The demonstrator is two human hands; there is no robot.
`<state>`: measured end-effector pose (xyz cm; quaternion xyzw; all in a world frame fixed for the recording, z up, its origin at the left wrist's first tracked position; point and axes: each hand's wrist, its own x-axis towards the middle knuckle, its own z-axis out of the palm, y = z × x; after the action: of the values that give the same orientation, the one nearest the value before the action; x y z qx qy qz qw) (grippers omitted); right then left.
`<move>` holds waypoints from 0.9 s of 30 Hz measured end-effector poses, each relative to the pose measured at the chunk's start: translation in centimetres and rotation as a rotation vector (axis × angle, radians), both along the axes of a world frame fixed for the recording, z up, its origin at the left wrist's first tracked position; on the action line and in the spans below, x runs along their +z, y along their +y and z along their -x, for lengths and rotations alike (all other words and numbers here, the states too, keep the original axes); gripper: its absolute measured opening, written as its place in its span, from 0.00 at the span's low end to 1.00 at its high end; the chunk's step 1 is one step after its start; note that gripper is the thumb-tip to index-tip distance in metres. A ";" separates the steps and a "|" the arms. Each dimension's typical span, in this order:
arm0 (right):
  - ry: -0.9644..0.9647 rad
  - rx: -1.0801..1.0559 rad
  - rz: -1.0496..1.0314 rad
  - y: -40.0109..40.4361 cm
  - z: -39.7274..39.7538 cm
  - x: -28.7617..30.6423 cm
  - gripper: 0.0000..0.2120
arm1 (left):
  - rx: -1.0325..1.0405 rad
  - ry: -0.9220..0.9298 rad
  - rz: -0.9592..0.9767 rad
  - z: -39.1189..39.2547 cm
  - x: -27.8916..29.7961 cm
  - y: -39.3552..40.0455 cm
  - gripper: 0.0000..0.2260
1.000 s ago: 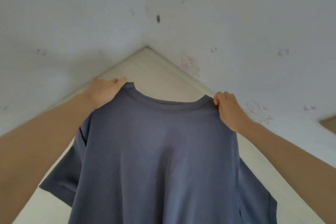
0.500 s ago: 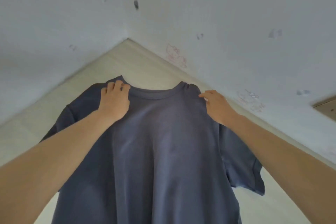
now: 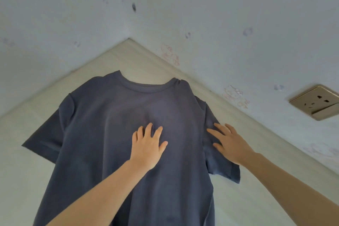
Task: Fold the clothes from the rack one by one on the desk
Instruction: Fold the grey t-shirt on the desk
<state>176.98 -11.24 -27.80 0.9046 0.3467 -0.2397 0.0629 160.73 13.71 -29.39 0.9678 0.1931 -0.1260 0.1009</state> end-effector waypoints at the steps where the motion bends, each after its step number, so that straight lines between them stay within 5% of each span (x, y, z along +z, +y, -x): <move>1: -0.009 0.028 0.023 -0.6 -0.3 0.0 0.26 | 0.054 0.063 0.014 -0.1 -0.1 -1.1 0.30; 10: -0.106 0.117 0.153 -5.2 -2.9 0.4 0.28 | 0.210 0.202 0.005 -2.4 -0.8 -4.5 0.37; 20: 0.205 -0.366 -0.354 1.8 -10.0 0.5 0.10 | 0.124 -0.201 0.038 -0.2 0.4 -16.3 0.16; 27: 0.353 -0.461 -0.395 4.8 -11.3 -0.2 0.14 | 0.167 -0.114 0.089 0.7 0.4 -19.9 0.26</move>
<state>188.29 -6.47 -27.97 0.8984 0.1786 -0.3287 -0.2300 160.05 -6.23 -28.94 0.9485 0.2614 -0.0701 0.1648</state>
